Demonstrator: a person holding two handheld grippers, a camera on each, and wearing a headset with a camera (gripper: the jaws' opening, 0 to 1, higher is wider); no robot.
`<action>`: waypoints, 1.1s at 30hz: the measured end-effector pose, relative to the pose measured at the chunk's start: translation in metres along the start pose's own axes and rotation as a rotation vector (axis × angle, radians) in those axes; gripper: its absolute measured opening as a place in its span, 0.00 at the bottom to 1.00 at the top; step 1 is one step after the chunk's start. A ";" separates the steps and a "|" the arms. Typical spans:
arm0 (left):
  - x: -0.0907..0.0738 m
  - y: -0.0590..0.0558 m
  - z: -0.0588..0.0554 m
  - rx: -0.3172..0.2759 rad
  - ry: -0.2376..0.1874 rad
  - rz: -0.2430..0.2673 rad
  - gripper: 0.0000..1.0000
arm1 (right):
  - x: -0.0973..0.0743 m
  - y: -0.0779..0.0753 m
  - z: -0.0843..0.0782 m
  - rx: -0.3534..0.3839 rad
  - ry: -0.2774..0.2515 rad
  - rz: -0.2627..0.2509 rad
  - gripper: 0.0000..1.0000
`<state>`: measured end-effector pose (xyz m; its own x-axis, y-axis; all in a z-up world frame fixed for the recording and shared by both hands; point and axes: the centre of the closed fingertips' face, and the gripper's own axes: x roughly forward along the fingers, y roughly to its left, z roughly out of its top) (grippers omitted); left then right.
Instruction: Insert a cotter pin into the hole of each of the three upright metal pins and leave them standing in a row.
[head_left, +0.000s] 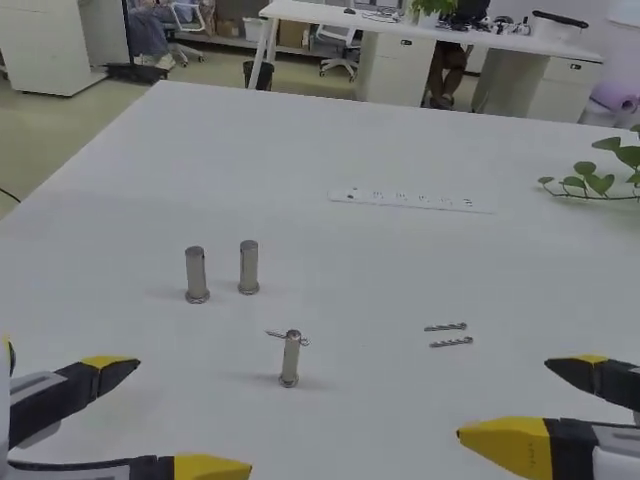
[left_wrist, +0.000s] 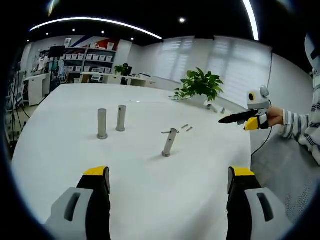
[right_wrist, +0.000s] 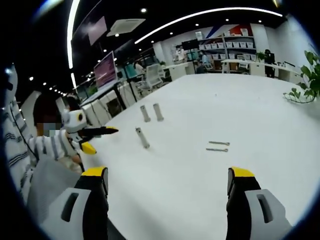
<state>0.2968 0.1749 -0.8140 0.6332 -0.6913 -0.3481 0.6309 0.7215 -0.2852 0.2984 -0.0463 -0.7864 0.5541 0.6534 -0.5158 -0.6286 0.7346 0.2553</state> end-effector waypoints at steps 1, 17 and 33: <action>0.001 0.002 0.002 -0.003 -0.003 0.003 0.98 | -0.001 0.001 -0.003 -0.007 0.005 -0.001 1.00; 0.010 0.044 0.066 -0.004 -0.153 0.082 0.97 | -0.007 0.013 -0.012 0.024 0.007 0.013 1.00; 0.048 0.106 0.074 -0.008 -0.092 0.191 0.74 | -0.022 0.010 -0.001 0.059 -0.067 -0.033 1.00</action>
<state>0.4269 0.2154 -0.7945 0.7795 -0.5423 -0.3135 0.4922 0.8399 -0.2288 0.2788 -0.0535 -0.7733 0.6105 0.6380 -0.4692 -0.5774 0.7641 0.2876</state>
